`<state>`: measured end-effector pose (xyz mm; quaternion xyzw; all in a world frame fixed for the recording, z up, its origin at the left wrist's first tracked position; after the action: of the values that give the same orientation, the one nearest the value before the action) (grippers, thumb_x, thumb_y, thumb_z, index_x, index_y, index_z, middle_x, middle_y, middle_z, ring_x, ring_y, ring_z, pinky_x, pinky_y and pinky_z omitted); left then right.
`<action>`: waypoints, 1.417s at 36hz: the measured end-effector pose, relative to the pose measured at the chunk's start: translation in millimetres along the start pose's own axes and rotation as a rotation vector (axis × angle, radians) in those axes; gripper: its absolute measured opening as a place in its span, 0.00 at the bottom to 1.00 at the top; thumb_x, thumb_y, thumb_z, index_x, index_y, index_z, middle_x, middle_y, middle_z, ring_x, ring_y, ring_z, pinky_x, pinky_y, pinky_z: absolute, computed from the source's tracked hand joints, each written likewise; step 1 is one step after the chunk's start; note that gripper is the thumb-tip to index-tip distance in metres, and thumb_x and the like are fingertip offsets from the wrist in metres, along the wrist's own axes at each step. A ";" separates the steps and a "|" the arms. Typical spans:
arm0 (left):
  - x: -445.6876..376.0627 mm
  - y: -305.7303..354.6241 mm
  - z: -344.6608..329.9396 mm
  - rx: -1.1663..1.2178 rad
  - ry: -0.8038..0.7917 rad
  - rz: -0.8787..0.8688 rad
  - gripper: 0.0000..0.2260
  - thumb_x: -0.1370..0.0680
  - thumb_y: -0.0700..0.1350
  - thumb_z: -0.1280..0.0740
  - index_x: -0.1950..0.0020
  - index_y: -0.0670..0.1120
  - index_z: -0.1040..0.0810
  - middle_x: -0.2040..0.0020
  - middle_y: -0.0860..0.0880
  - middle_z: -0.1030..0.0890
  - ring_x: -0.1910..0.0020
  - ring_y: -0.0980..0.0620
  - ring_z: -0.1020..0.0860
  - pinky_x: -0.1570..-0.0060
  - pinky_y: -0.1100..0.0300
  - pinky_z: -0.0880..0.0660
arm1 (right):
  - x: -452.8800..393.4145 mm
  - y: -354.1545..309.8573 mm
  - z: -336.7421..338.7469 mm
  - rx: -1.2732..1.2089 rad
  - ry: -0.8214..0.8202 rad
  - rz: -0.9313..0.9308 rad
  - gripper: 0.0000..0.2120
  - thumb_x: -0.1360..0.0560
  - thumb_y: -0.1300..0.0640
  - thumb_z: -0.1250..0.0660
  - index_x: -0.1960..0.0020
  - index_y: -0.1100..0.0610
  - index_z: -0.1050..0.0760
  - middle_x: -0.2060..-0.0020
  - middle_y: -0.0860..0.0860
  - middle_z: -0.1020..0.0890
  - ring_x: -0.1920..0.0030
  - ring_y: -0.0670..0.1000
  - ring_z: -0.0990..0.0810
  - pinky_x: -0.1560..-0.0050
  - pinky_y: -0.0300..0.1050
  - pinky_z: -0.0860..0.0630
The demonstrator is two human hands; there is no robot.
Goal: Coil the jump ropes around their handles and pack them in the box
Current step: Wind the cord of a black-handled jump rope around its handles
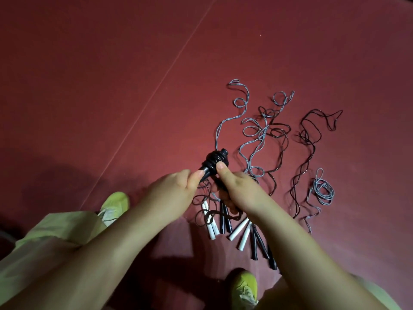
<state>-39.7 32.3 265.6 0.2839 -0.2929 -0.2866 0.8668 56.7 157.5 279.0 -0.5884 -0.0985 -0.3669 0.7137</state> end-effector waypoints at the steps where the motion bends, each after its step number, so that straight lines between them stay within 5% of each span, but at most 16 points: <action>1: 0.0 -0.6 -0.2 -0.045 0.014 -0.015 0.21 0.21 0.59 0.50 0.55 0.46 0.25 0.55 0.45 0.19 0.51 0.41 0.23 0.50 0.49 0.27 | -0.4 0.3 -0.3 0.015 0.012 -0.003 0.27 0.20 0.38 0.49 0.66 0.55 0.25 0.81 0.45 0.31 0.79 0.46 0.35 0.70 0.44 0.38; 7: 4.8 0.2 1.0 -0.431 0.214 -0.249 0.27 0.26 0.67 0.56 0.48 0.52 0.26 0.59 0.50 0.22 0.55 0.41 0.22 0.63 0.54 0.32 | 0.1 4.1 -2.0 -0.081 0.024 -0.074 0.32 0.29 0.25 0.46 0.64 0.53 0.22 0.75 0.46 0.28 0.76 0.46 0.33 0.68 0.43 0.38; 12: 3.0 0.9 0.2 -0.370 0.215 -0.319 0.28 0.29 0.68 0.53 0.48 0.52 0.24 0.59 0.49 0.21 0.57 0.41 0.22 0.60 0.52 0.27 | -0.3 1.5 2.8 -0.184 0.053 -0.074 0.28 0.28 0.30 0.42 0.70 0.53 0.23 0.77 0.46 0.31 0.76 0.47 0.37 0.68 0.44 0.41; 16: 5.1 7.3 8.7 -0.089 -0.109 -0.111 0.19 0.27 0.66 0.43 0.53 0.51 0.28 0.63 0.54 0.24 0.62 0.53 0.24 0.60 0.56 0.29 | 0.9 -2.7 4.3 -0.221 0.098 -0.022 0.23 0.39 0.32 0.39 0.66 0.54 0.30 0.73 0.51 0.34 0.74 0.48 0.39 0.67 0.47 0.43; 19: 9.0 14.3 11.2 0.411 -0.435 0.067 0.11 0.21 0.54 0.37 0.56 0.47 0.25 0.65 0.51 0.22 0.68 0.58 0.23 0.64 0.64 0.27 | 3.3 -4.6 6.2 -0.330 0.079 0.070 0.16 0.36 0.42 0.40 0.67 0.55 0.33 0.73 0.52 0.36 0.75 0.47 0.39 0.72 0.43 0.42; 23: 11.8 13.7 14.9 0.930 -0.837 0.164 0.27 0.29 0.65 0.41 0.50 0.42 0.20 0.57 0.40 0.17 0.57 0.44 0.19 0.50 0.52 0.23 | 4.8 -8.3 1.4 -0.495 -0.041 0.136 0.16 0.36 0.44 0.41 0.64 0.57 0.32 0.79 0.49 0.33 0.78 0.46 0.36 0.72 0.43 0.42; 26: 12.1 13.2 14.5 1.212 -1.015 0.215 0.33 0.32 0.69 0.42 0.51 0.41 0.19 0.64 0.44 0.21 0.65 0.45 0.22 0.56 0.50 0.23 | 1.6 -9.8 1.2 -0.577 -0.068 0.144 0.25 0.46 0.39 0.38 0.61 0.58 0.32 0.78 0.50 0.33 0.77 0.47 0.38 0.72 0.42 0.42; 28: 12.5 11.7 13.9 1.287 -1.037 0.215 0.32 0.30 0.69 0.45 0.53 0.41 0.20 0.69 0.48 0.27 0.71 0.50 0.27 0.63 0.55 0.26 | 1.5 -11.0 2.4 -0.550 -0.135 0.200 0.24 0.43 0.37 0.38 0.64 0.58 0.33 0.76 0.53 0.35 0.75 0.49 0.40 0.73 0.42 0.42; 32: 11.8 14.6 18.1 1.203 -0.891 0.296 0.28 0.28 0.67 0.46 0.61 0.45 0.22 0.73 0.51 0.32 0.77 0.53 0.34 0.73 0.61 0.35 | 5.4 -13.8 12.0 -0.251 -0.156 0.263 0.28 0.27 0.35 0.43 0.62 0.63 0.31 0.69 0.58 0.36 0.71 0.52 0.40 0.71 0.44 0.41; 37: 8.1 14.1 7.6 0.776 -0.461 0.243 0.26 0.21 0.61 0.50 0.63 0.45 0.24 0.76 0.50 0.31 0.78 0.52 0.33 0.76 0.63 0.39 | -1.2 -7.9 12.3 0.139 -0.062 0.208 0.41 0.29 0.28 0.48 0.59 0.70 0.33 0.72 0.52 0.39 0.74 0.47 0.41 0.70 0.45 0.43; 42: 4.5 14.1 6.7 0.573 -0.294 0.170 0.25 0.18 0.57 0.52 0.62 0.43 0.25 0.75 0.50 0.29 0.76 0.51 0.31 0.77 0.66 0.35 | 0.1 -6.7 11.1 0.276 0.054 0.214 0.31 0.20 0.40 0.50 0.67 0.64 0.34 0.75 0.50 0.38 0.75 0.47 0.42 0.70 0.44 0.42; 46: -1.3 7.6 6.4 0.351 -0.168 0.104 0.24 0.18 0.57 0.52 0.63 0.46 0.25 0.72 0.50 0.26 0.72 0.50 0.27 0.64 0.59 0.29 | -3.4 -2.2 4.1 0.348 0.103 0.175 0.27 0.20 0.38 0.50 0.70 0.56 0.41 0.76 0.50 0.39 0.73 0.50 0.41 0.68 0.46 0.42; 49: -0.4 3.5 7.1 0.063 -0.086 0.034 0.24 0.21 0.61 0.53 0.59 0.46 0.26 0.62 0.47 0.21 0.59 0.43 0.24 0.52 0.51 0.26 | -4.4 2.4 -1.1 0.281 0.040 0.137 0.28 0.22 0.34 0.53 0.68 0.55 0.41 0.75 0.48 0.38 0.73 0.49 0.41 0.68 0.45 0.42; 51: 1.3 3.4 6.5 -0.112 -0.030 -0.011 0.22 0.22 0.62 0.51 0.59 0.46 0.30 0.60 0.48 0.22 0.55 0.41 0.24 0.54 0.51 0.27 | -5.0 5.3 -3.4 0.181 -0.002 0.092 0.29 0.24 0.29 0.54 0.68 0.53 0.41 0.78 0.44 0.37 0.76 0.46 0.40 0.69 0.43 0.42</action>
<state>-42.1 31.7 272.6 0.2325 -0.2879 -0.3116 0.8752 55.5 156.6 271.1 -0.5259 -0.1048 -0.3227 0.7799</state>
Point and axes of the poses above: each hand's wrist, its own x-axis away from the middle knuckle, its own z-axis out of the back of the hand, y = z × x, the point moved 1 cm from there along -x, towards the middle knuckle
